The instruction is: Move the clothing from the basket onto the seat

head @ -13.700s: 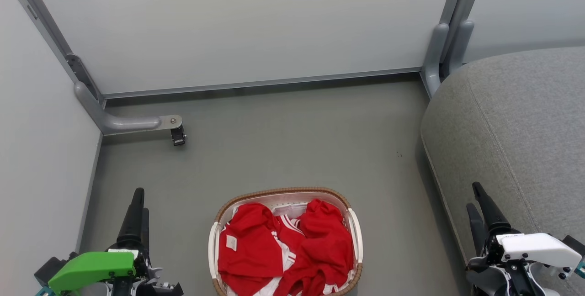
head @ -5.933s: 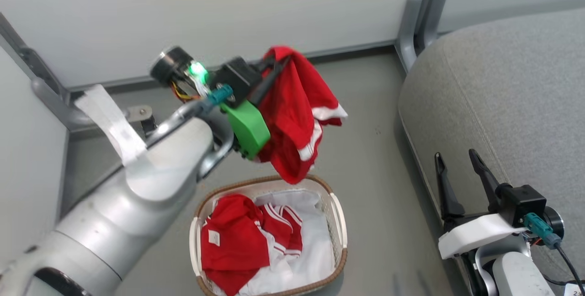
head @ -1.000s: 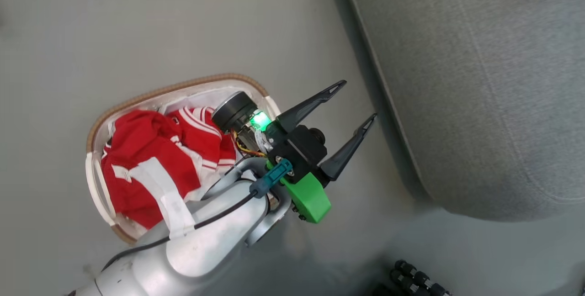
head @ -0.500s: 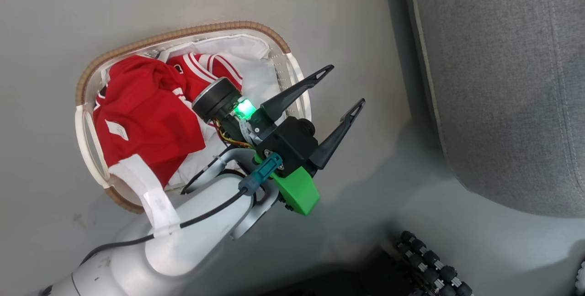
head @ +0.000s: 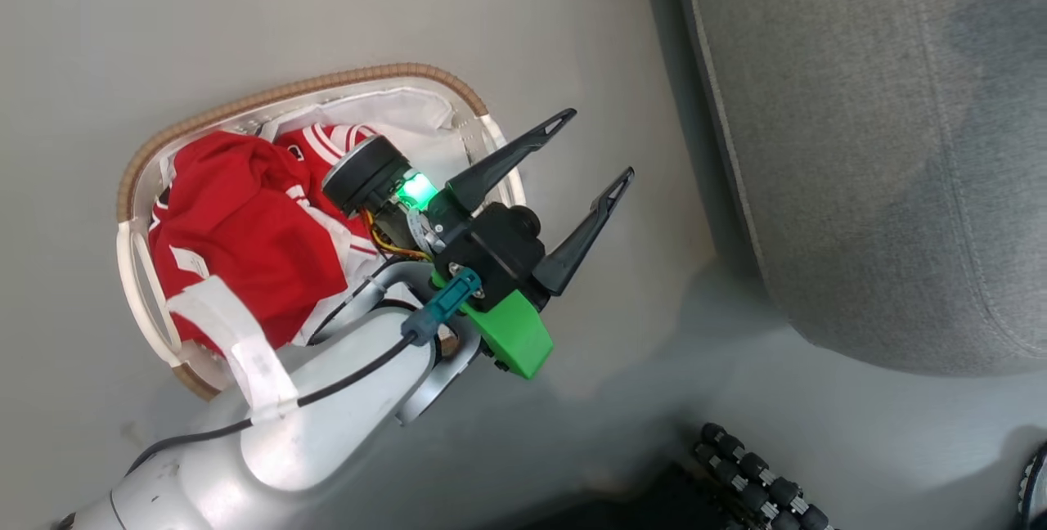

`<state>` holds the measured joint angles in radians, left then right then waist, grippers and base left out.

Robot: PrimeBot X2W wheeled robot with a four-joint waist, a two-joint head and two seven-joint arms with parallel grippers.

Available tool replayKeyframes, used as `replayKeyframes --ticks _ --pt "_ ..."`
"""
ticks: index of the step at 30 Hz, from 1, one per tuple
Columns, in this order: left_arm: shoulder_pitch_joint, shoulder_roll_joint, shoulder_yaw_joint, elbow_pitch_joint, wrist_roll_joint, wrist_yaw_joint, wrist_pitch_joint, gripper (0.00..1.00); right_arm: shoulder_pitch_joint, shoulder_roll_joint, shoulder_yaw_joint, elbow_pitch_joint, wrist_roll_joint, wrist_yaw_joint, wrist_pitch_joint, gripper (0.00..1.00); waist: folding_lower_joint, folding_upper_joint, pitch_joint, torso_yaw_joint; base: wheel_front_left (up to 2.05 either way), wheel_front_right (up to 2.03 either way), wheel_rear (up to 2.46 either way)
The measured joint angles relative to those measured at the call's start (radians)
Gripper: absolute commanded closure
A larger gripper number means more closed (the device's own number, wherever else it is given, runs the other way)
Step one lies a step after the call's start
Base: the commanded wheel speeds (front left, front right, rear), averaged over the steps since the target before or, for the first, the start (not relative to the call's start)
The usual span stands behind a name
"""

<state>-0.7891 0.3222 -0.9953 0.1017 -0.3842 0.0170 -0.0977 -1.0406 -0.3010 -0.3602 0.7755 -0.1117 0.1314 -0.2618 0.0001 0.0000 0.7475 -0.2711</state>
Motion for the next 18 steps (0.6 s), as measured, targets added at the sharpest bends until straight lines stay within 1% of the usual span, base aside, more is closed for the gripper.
replayKeyframes --ticks 6,11,15,18 --pt "0.019 -0.017 0.022 0.035 -0.04 0.009 -0.051 0.0 0.101 0.02 0.045 -0.044 0.004 0.0 0.0 0.0 0.0 0.0001 -0.069 -0.007 0.0 0.0 0.0" --pt "0.043 -0.036 0.049 0.092 -0.073 0.014 -0.107 0.0 0.139 0.014 0.093 -0.084 0.025 0.0 0.0 0.0 0.0 0.0 -0.14 -0.003 0.0 0.0 0.0" --pt "0.067 -0.056 0.093 0.141 -0.109 0.027 -0.144 0.0 0.153 0.003 0.139 -0.096 0.046 0.0 0.0 0.0 -0.0001 0.0 -0.205 0.01 0.0 0.0 0.0" --pt "0.096 -0.062 0.135 0.175 -0.126 0.036 -0.159 0.0 0.159 0.005 0.162 -0.077 0.068 0.0 0.0 0.0 -0.0001 0.0 -0.256 0.025 0.0 0.0 0.0"
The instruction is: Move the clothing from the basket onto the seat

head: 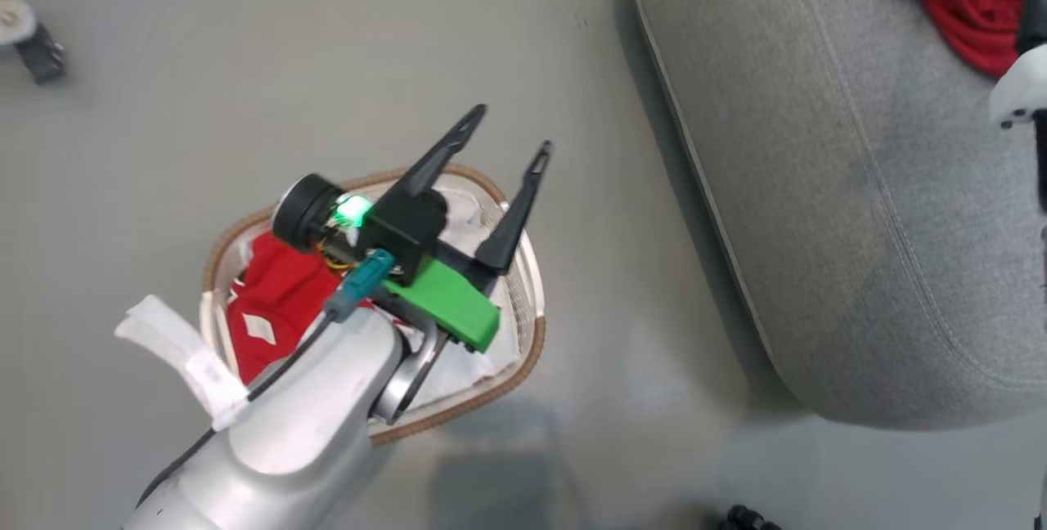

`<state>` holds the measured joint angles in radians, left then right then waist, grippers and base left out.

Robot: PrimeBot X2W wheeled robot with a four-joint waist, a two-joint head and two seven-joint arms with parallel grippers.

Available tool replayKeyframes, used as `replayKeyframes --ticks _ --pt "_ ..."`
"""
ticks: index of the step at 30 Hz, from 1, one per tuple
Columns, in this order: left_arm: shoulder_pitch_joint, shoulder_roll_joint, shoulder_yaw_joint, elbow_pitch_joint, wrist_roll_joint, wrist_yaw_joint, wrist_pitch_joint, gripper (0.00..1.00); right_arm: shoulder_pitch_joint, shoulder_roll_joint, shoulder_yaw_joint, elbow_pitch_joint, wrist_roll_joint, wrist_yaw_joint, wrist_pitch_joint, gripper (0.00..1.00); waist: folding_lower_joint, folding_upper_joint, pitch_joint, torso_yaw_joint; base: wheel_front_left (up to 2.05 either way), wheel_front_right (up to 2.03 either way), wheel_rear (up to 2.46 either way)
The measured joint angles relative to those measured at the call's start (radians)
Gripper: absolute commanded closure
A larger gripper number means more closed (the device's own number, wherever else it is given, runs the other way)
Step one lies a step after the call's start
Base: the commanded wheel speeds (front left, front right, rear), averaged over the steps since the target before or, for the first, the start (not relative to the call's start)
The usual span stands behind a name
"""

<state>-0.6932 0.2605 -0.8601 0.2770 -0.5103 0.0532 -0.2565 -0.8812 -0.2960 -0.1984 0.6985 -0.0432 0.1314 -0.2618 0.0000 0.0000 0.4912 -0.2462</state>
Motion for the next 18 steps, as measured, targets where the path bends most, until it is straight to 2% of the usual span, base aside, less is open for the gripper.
replayKeyframes --ticks 10,18 --pt "0.174 -0.006 0.228 0.032 -0.035 0.027 -0.008 0.0 0.096 0.087 0.093 0.002 0.06 0.0 0.0 0.0 0.0 0.0 -0.17 0.077 0.0 0.0 0.0" --pt "0.342 -0.021 0.419 0.018 -0.013 0.049 -0.008 0.0 0.256 0.161 0.127 -0.093 0.096 0.0 0.0 0.0 0.0 0.0 -0.28 0.154 0.0 0.0 0.0"
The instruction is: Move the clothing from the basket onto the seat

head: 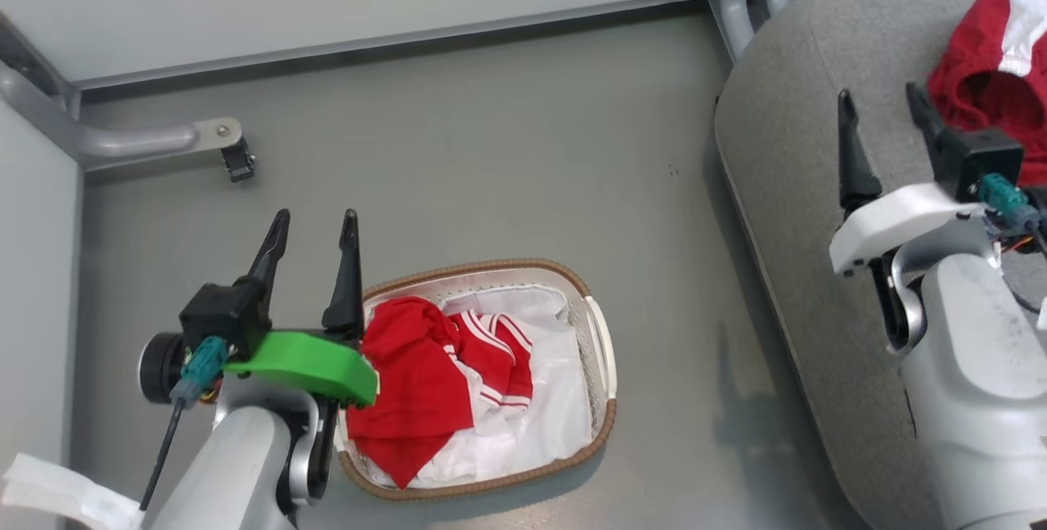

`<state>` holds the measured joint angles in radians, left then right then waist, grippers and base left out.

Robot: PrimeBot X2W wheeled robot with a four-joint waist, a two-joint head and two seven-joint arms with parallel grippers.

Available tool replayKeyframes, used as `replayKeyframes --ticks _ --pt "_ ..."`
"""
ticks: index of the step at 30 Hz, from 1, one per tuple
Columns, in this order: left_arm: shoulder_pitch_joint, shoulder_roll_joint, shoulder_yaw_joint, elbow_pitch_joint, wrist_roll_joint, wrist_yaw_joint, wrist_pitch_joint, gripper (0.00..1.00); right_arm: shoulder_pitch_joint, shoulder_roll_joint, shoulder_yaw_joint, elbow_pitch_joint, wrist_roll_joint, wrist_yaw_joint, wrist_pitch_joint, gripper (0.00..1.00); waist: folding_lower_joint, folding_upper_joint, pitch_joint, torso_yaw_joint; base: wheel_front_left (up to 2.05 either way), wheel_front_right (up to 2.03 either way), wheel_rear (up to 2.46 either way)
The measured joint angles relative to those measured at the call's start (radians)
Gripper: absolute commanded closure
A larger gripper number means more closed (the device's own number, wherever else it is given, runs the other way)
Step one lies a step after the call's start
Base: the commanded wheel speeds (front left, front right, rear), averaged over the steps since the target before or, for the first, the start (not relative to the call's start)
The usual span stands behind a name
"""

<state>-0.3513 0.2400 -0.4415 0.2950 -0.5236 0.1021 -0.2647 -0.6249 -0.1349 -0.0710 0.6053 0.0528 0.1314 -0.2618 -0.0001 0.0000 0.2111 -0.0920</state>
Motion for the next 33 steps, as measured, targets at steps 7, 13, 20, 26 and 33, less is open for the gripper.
replayKeyframes --ticks 7,13,20,26,33 --pt "0.135 -0.018 0.121 -0.016 0.037 0.003 0.0 0.0 0.157 0.063 0.011 -0.128 0.018 0.0 0.0 0.0 0.0 0.0 -0.073 0.053 0.0 0.0 0.0" --pt "0.226 -0.048 0.187 -0.028 0.062 -0.023 0.0 0.0 0.296 0.085 0.021 -0.234 0.033 0.0 0.0 0.0 -0.0001 0.0 -0.111 0.085 0.0 0.0 0.0" --pt "0.294 -0.094 0.22 -0.029 0.098 -0.058 0.0 0.0 0.452 0.087 0.059 -0.321 0.12 0.0 0.0 0.0 0.0 0.0 -0.145 0.113 0.0 0.0 0.0" --pt "0.311 -0.108 0.249 -0.028 0.11 -0.086 0.0 0.0 0.513 0.087 0.067 -0.351 0.158 0.0 0.0 0.0 0.0 0.0 -0.164 0.119 0.0 0.0 0.0" --pt "0.313 -0.128 0.262 -0.015 0.13 -0.108 0.0 0.0 0.527 0.086 0.072 -0.351 0.158 0.0 0.0 0.0 0.0 0.0 -0.172 0.117 0.0 0.0 0.0"
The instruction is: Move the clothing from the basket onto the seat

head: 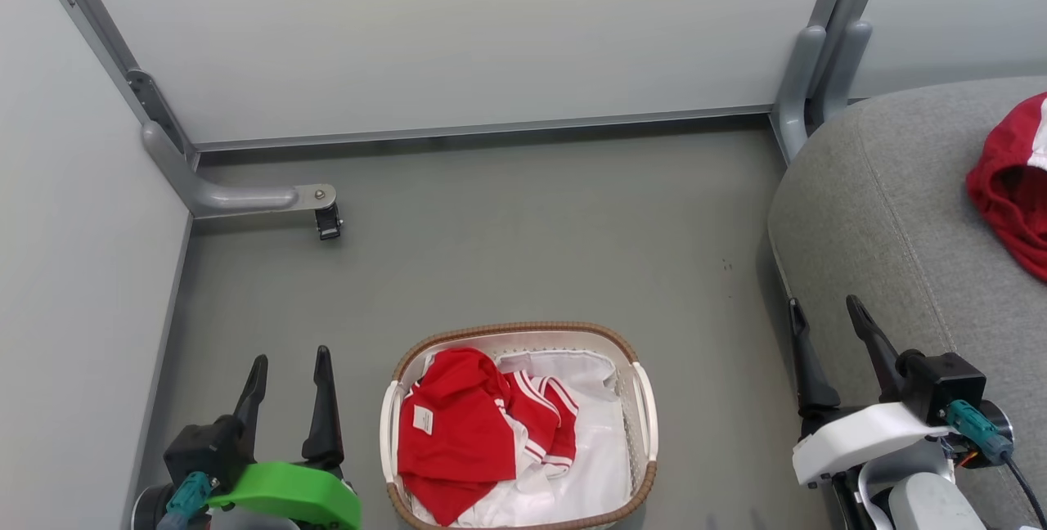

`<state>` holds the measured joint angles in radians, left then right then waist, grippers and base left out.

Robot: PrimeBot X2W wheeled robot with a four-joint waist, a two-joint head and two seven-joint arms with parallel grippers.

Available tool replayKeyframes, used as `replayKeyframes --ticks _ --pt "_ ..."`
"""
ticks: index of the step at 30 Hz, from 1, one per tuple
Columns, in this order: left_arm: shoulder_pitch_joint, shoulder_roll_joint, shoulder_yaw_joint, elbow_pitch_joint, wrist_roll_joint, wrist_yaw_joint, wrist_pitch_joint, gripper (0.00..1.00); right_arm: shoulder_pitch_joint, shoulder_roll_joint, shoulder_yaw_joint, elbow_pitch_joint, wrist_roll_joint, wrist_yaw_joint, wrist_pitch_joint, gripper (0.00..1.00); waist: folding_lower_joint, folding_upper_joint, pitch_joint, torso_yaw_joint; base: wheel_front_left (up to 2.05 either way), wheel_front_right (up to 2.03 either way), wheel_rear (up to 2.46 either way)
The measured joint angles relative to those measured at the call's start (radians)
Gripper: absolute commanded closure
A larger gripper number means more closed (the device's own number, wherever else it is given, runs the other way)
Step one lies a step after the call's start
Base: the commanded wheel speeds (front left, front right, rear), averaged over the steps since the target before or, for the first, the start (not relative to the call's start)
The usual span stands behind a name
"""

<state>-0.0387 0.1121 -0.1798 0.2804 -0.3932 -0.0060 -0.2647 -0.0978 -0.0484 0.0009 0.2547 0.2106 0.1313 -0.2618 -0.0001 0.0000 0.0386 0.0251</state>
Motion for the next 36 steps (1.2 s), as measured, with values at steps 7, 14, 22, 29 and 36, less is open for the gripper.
replayKeyframes --ticks 7,14,22,29,36 --pt "0.005 -0.009 0.015 0.019 0.017 -0.016 0.0 0.0 0.005 0.0 0.009 0.015 -0.002 0.0 0.0 0.0 0.0 0.0 -0.01 0.001 0.0 0.0 0.0" --pt "0.005 -0.021 0.023 0.026 0.028 -0.028 0.0 0.0 0.005 0.0 0.012 0.02 -0.001 0.0 0.0 0.0 0.0 0.0 -0.011 0.002 0.0 0.0 0.0" --pt "0.005 -0.028 0.035 0.033 0.039 -0.038 0.0 0.0 0.005 0.0 0.012 0.02 -0.001 0.0 0.0 0.0 0.0 0.0 -0.006 0.003 0.0 0.0 0.0" --pt "0.005 -0.034 0.043 0.038 0.045 -0.044 0.0 0.0 0.004 0.0 0.008 0.021 -0.001 0.0 0.0 0.0 0.0 0.0 0.0 0.004 0.0 0.0 0.0" --pt "-0.021 -0.036 0.032 0.042 0.073 -0.055 0.0 0.0 -0.006 0.0 -0.013 0.002 -0.003 0.0 0.0 0.0 0.0 0.0 0.027 0.003 0.0 0.0 0.0"
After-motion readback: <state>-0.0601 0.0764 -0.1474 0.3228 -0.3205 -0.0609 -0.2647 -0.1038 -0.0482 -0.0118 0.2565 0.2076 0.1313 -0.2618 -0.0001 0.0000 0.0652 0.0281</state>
